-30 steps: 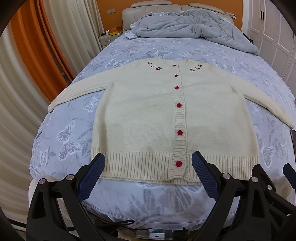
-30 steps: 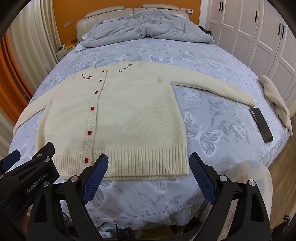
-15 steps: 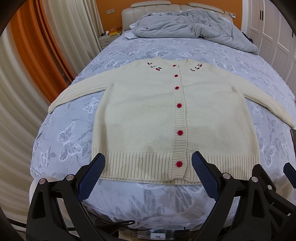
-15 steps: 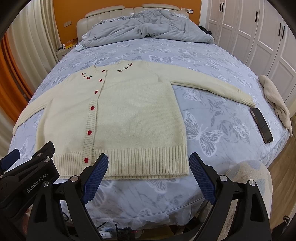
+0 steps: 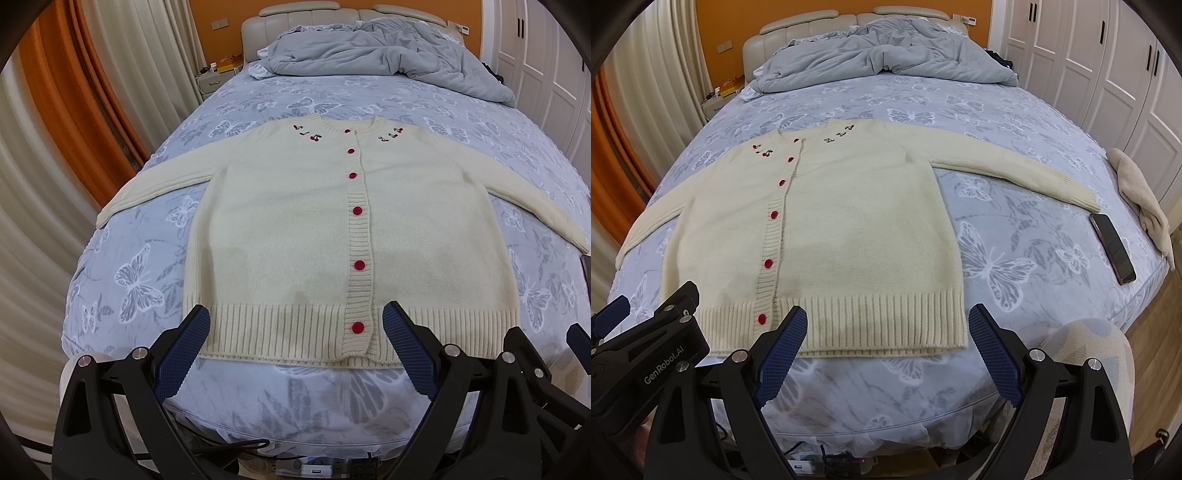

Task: Fold small clothes

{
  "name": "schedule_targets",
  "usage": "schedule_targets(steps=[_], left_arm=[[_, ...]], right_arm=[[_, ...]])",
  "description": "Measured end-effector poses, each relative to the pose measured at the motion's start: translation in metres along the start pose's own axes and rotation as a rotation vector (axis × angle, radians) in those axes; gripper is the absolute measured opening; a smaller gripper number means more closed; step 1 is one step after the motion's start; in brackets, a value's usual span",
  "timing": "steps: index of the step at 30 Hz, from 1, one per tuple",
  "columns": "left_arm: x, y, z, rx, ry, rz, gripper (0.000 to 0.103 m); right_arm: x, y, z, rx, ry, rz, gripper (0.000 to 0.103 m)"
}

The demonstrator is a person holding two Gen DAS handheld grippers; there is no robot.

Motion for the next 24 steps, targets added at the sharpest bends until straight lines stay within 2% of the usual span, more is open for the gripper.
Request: schedule_targets(steps=[17, 24], left_arm=[[-0.003, -0.004, -0.001, 0.002, -0.007, -0.014, 0.092], [-0.008, -0.015, 0.004, 0.000, -0.008, -0.046, 0.092]], right_arm=[[-0.010, -0.004, 0.007, -0.003, -0.005, -0.012, 0.088], [-0.012, -0.017, 0.001, 0.012, -0.005, -0.054, 0.088]])
Point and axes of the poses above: each gripper's, at about its wrist camera, not at the fingertips, and y roughly against the way its jaws point, z to its right, x to its top, the point moved 9 cm from there along -y, roughly the way its jaws point, and after that the axes turned 6 degrees about z, right-handed, at the moved point
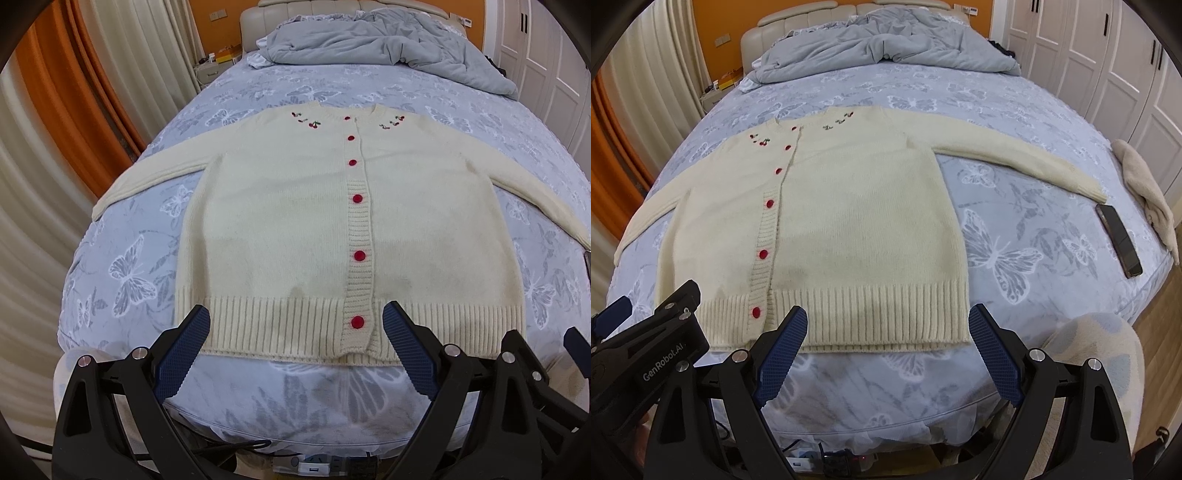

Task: Fold small clothes

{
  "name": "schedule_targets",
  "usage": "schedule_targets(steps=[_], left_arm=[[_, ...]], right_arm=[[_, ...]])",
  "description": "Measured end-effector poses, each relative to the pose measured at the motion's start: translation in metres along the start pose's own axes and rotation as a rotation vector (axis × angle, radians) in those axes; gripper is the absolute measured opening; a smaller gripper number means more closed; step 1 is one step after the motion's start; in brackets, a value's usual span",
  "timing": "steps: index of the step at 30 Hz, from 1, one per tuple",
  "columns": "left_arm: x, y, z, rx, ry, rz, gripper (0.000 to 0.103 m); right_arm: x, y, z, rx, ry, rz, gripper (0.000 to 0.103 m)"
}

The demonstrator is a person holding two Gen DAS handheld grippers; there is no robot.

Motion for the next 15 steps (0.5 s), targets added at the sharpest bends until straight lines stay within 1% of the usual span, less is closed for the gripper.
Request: schedule_targets(steps=[4, 7, 10, 11, 13, 15], left_arm=[[0.003, -0.012, 0.007, -0.006, 0.005, -0.026, 0.093], [0.008, -0.021, 0.011, -0.005, 0.018, -0.044, 0.093], [0.013, -0.035, 0.011, -0.021, 0.059, -0.082, 0.094], [0.015, -0.041, 0.010, -0.026, 0.078, -0.099, 0.095], [0.018, -0.050, 0.010, -0.027, 0.103, -0.121, 0.095], [0.023, -0.061, 0.012, -0.010, 0.098, -0.135, 0.095]], right_arm=[[0.001, -0.017, 0.002, 0.042, 0.007, -0.044, 0.088], [0.019, -0.036, 0.019, 0.060, -0.002, -0.051, 0.088], [0.054, -0.064, 0.065, 0.047, -0.083, -0.042, 0.088], [0.070, -0.078, 0.093, 0.047, -0.150, -0.043, 0.088], [0.091, -0.103, 0.140, 0.050, -0.273, -0.048, 0.088], [0.108, -0.133, 0.196, 0.027, -0.416, -0.062, 0.088]])
Point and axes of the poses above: each gripper's, at about its wrist camera, not at the fingertips, and y roughly against the way its jaws point, z to its right, x to its top, the point moved 9 cm from there along -y, roughly the way its jaws point, and after that the axes turned 6 degrees about z, right-handed, at the moved point
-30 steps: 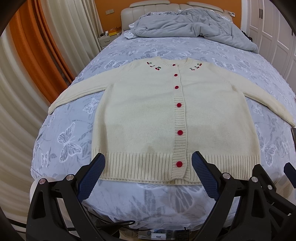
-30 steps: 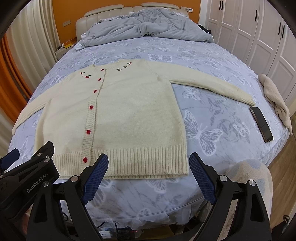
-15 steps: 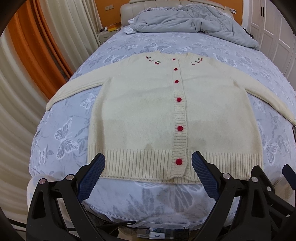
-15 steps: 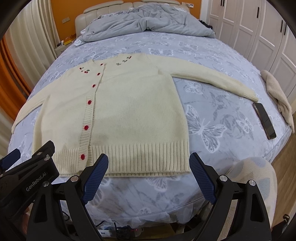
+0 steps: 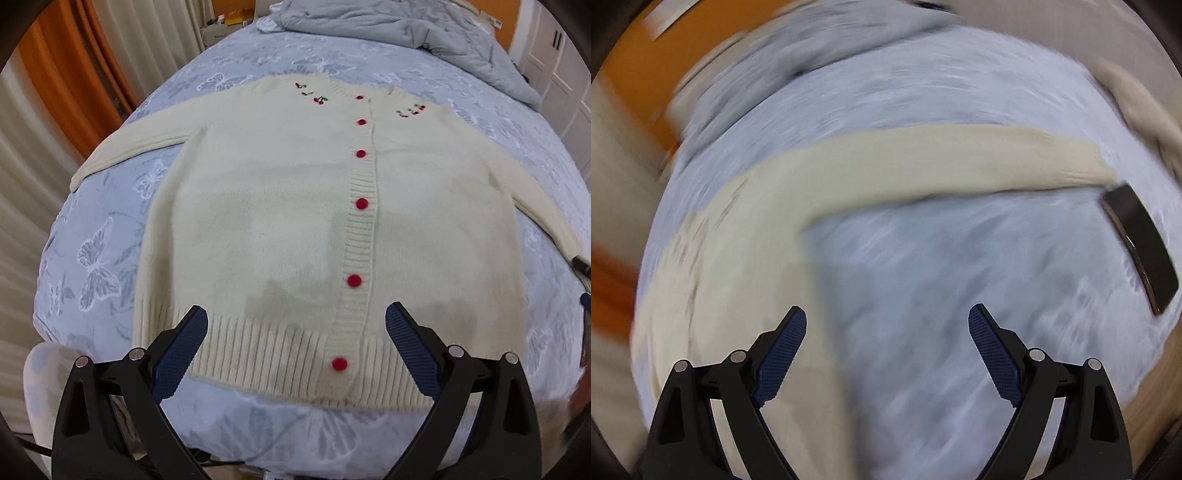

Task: Fold small clothes
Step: 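Grasp a sleeve cuff with the right tool and lay it across the body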

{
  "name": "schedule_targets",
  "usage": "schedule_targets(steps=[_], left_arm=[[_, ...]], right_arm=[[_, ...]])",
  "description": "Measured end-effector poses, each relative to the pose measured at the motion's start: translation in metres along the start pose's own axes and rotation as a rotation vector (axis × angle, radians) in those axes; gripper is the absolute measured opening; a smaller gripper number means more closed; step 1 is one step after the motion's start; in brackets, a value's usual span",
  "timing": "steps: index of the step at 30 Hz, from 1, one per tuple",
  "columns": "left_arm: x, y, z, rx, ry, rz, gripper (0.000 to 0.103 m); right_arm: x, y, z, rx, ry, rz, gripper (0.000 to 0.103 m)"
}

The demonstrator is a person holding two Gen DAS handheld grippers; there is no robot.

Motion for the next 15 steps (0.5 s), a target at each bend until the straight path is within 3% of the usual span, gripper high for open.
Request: schedule_targets(steps=[5, 10, 12, 13, 14, 15], left_arm=[[0.012, -0.016, 0.009, 0.032, -0.028, -0.011, 0.095], [0.022, -0.030, 0.022, 0.035, -0.052, -0.023, 0.095], [0.025, -0.034, 0.026, 0.038, -0.065, -0.026, 0.095], [0.027, -0.035, 0.028, 0.038, -0.071, -0.027, 0.095], [0.028, -0.036, 0.029, 0.041, -0.077, -0.025, 0.095], [0.030, -0.037, 0.030, 0.045, -0.083, -0.017, 0.095]], right_arm=[[0.067, -0.055, 0.098, -0.042, -0.320, -0.006, 0.088], [0.085, -0.088, 0.139, -0.068, -0.463, -0.010, 0.081], [0.094, -0.089, 0.139, -0.089, -0.459, 0.034, 0.061], [0.098, -0.091, 0.136, -0.090, -0.450, 0.036, 0.032], [0.102, -0.094, 0.134, -0.070, -0.449, 0.039, 0.011], [0.109, -0.095, 0.127, -0.023, -0.459, 0.045, 0.011]])
Point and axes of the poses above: each gripper's, at about its wrist camera, not at the fingertips, and y roughly against the way its jaws point, z to its right, x to its top, the point moved 9 cm from there along -y, roughly the way its jaws point, and after that the axes turned 6 degrees about z, right-handed, at the moved point
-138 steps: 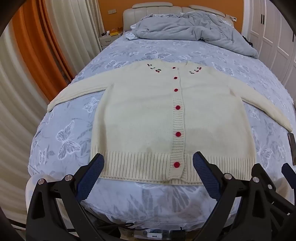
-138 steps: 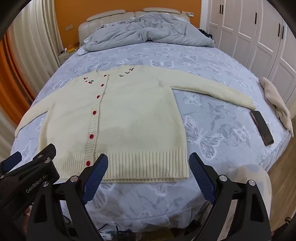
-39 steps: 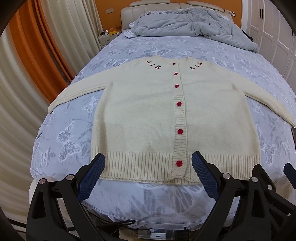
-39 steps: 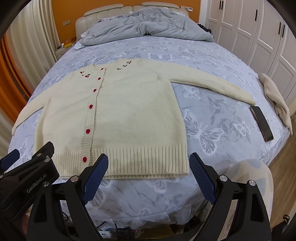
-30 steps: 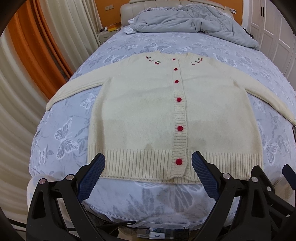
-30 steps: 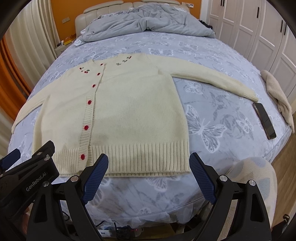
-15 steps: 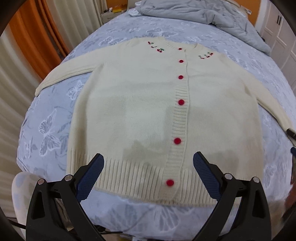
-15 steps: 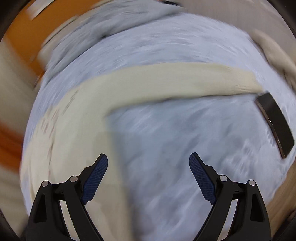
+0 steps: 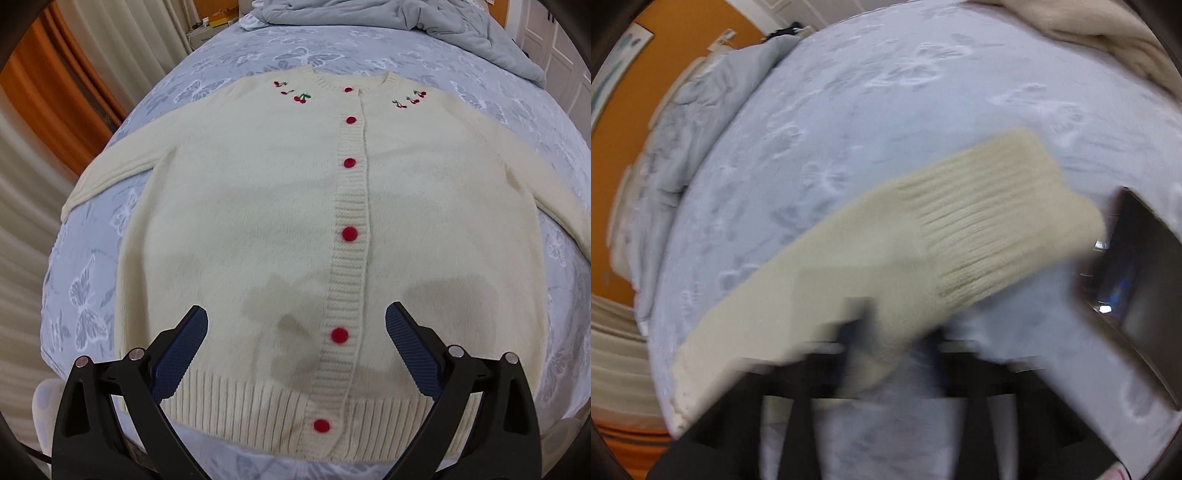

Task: Fold small clothes
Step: 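Grasp a sleeve cuff with the right tool and lay it across the body, then grasp the other sleeve cuff with the left tool and fold it across the body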

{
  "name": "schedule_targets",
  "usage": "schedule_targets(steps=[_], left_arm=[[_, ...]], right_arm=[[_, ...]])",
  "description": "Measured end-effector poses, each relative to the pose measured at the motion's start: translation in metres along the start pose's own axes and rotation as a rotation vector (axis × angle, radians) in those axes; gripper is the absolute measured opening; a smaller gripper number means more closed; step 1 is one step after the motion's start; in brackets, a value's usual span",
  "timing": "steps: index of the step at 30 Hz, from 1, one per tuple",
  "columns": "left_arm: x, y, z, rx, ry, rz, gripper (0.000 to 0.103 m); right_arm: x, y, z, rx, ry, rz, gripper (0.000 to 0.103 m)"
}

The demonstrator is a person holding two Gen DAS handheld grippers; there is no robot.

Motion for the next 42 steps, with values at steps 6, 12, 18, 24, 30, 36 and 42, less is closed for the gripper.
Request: schedule_targets(steps=[6, 12, 18, 24, 30, 36, 42], left_arm=[[0.008, -0.002, 0.004, -0.003, -0.019, 0.024, 0.095], [0.011, -0.002, -0.002, -0.019, 0.007, 0.024, 0.095], [0.013, -0.002, -0.018, -0.009, 0.040, 0.021, 0.095], [0.021, -0.010, -0.026, -0.048, 0.074, 0.015, 0.095], [0.052, -0.038, -0.013, -0.229, 0.227, -0.028, 0.096], [0.106, -0.094, -0.006, -0.315, 0.439, -0.067, 0.095], [0.182, -0.084, 0.030, -0.387, 0.437, 0.048, 0.098]], right_arm=[[-0.001, 0.044, -0.116, 0.237, 0.170, 0.082, 0.010], [-0.113, 0.098, -0.324, 0.590, 0.552, -0.029, 0.011], [-0.279, 0.096, -0.434, 0.690, 0.923, -0.224, 0.029], [-0.273, 0.109, -0.383, 0.597, 0.966, -0.100, 0.048], [-0.212, 0.073, -0.254, 0.232, 0.896, -0.051, 0.051], [-0.194, 0.035, -0.201, 0.112, 0.757, -0.116, 0.052], [-0.191, 0.014, -0.224, 0.135, 0.749, -0.107, 0.055]])
Point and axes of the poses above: each gripper's, at about its wrist camera, not at the fingertips, and y roughly against the way its jaws point, z to its right, x to its top, the point moved 9 cm from there along -y, roughly the way its jaws point, and after that the axes turned 6 degrees about z, right-handed, at the moved point
